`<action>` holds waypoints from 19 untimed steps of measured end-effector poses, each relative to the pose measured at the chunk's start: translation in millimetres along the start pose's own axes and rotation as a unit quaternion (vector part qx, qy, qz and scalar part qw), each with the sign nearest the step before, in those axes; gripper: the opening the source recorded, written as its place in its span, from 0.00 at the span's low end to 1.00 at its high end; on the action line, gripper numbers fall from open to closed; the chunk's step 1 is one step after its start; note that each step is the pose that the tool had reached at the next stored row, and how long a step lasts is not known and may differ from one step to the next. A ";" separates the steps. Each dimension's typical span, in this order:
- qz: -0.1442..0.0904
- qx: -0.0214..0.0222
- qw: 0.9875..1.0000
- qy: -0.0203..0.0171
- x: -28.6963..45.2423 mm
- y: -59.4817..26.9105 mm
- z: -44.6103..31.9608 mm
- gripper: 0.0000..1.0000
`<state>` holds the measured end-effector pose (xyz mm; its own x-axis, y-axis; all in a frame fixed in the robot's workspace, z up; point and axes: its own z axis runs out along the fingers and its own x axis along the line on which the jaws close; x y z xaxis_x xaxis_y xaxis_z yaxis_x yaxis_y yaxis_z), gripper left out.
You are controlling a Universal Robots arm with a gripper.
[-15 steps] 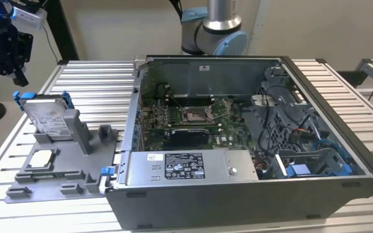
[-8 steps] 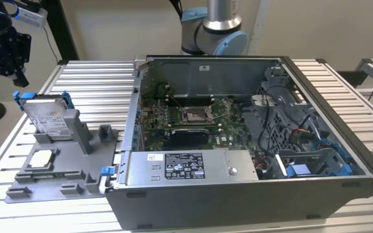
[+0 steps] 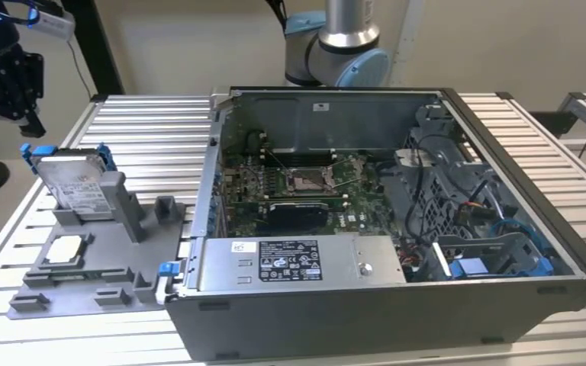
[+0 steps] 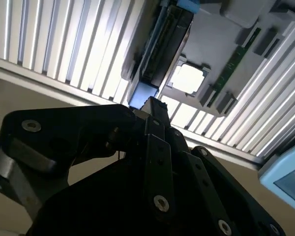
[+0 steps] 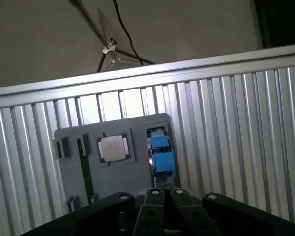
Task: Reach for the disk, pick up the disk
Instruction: 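Pick up the disk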
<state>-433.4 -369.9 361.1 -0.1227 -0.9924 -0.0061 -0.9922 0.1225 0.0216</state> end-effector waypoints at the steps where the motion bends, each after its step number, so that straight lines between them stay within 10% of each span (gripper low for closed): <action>1: -0.008 0.000 1.000 0.000 0.0 0.0 0.1 0.00; 12: -0.058 0.000 0.998 0.001 0.0 -0.2 0.5 0.00; 13: -0.058 0.000 0.998 0.001 0.0 -0.2 0.5 1.00; 19: -0.059 0.000 0.998 0.001 0.0 -0.2 0.5 1.00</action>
<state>-433.2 -369.9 360.6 -0.0058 -1.0000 -0.0061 -0.9998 0.0057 0.0215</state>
